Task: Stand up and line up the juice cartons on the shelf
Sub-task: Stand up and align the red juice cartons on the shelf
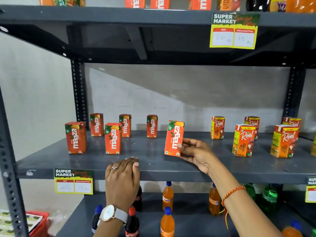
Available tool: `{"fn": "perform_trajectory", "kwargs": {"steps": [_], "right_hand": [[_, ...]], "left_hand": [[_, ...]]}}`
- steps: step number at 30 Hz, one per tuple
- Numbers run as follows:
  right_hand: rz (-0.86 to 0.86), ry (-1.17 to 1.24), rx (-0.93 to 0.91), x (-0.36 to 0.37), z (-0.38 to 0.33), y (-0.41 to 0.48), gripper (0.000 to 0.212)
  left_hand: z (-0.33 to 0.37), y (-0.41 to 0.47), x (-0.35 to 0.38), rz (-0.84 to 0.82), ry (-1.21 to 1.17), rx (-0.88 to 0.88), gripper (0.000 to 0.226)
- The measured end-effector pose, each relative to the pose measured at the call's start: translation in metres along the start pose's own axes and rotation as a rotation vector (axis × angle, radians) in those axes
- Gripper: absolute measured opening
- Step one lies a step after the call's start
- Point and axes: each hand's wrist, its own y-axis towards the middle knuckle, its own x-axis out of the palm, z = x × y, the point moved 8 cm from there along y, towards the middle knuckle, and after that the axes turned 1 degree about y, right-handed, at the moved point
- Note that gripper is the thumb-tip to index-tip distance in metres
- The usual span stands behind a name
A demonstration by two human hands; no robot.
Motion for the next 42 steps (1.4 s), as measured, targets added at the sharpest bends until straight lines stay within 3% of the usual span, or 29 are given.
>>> {"fn": "perform_trajectory", "kwargs": {"steps": [13, 31, 38, 40, 42], "right_hand": [[-0.099, -0.094, 0.093, 0.084, 0.013, 0.040, 0.041], [-0.027, -0.181, 0.102, 0.075, 0.022, 0.045, 0.050], [-0.043, -0.163, 0.101, 0.075, 0.023, 0.044, 0.050], [-0.018, -0.203, 0.043, 0.074, 0.019, 0.037, 0.055], [0.161, -0.421, -0.194, 0.067, 0.000, 0.019, 0.059]], "left_hand": [[-0.004, -0.001, 0.004, -0.106, -0.038, 0.074, 0.037], [-0.005, 0.000, 0.001, -0.044, -0.103, 0.084, 0.039], [-0.006, 0.000, 0.008, -0.154, -0.128, 0.055, 0.039], [-0.006, 0.000, 0.004, -0.178, -0.175, 0.060, 0.038], [-0.016, 0.007, -0.012, -0.129, -0.299, 0.014, 0.038]]}}
